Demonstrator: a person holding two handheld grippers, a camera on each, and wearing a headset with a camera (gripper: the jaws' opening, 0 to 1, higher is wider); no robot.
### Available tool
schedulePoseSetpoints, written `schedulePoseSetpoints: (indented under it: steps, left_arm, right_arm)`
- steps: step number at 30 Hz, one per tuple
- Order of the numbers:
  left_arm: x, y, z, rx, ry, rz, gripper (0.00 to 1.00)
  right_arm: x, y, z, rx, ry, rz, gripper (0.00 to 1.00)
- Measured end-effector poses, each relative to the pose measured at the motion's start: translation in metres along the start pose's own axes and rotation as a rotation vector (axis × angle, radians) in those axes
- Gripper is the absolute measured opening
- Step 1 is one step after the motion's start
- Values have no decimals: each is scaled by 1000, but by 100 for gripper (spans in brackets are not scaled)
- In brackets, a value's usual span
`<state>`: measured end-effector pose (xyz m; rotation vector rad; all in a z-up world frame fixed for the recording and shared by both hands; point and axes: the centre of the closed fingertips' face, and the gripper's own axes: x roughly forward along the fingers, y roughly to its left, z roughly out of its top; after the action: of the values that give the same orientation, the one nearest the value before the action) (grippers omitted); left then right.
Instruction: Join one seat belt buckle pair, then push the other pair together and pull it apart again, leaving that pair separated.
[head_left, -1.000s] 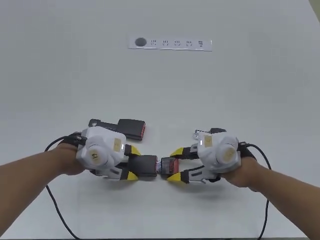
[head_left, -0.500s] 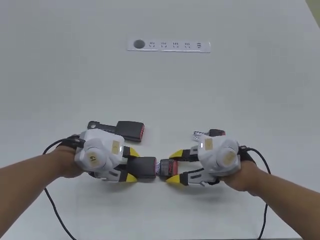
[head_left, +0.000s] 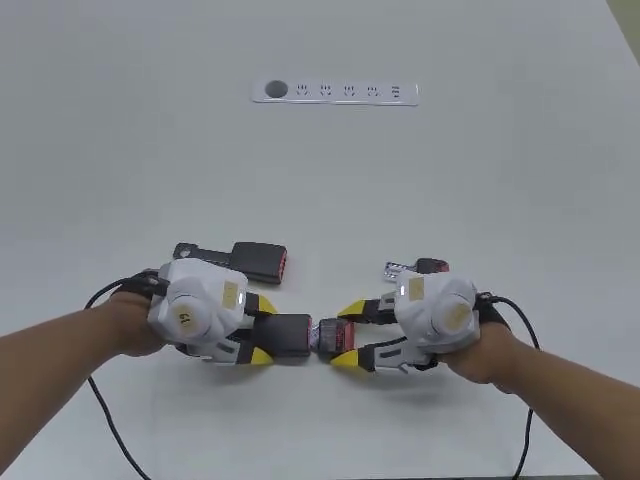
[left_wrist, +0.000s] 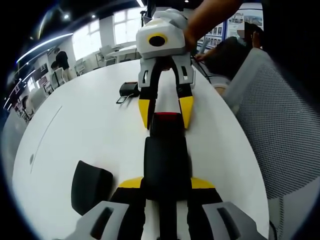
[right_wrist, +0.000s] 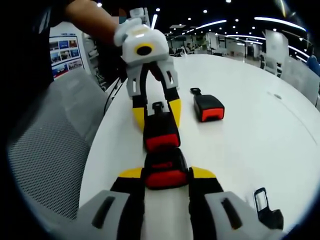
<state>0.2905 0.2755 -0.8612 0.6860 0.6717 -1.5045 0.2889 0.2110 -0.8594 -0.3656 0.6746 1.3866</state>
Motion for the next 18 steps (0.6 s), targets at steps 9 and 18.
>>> schedulePoseSetpoints:
  steps: [9, 18]
  left_arm:
    - [0, 1, 1, -18, 2, 7, 33]
    - [1, 0, 1, -23, 38, 6, 34]
  right_arm:
    - [0, 0, 1, 12, -10, -3, 34]
    - [2, 2, 2, -10, 29, -26, 36]
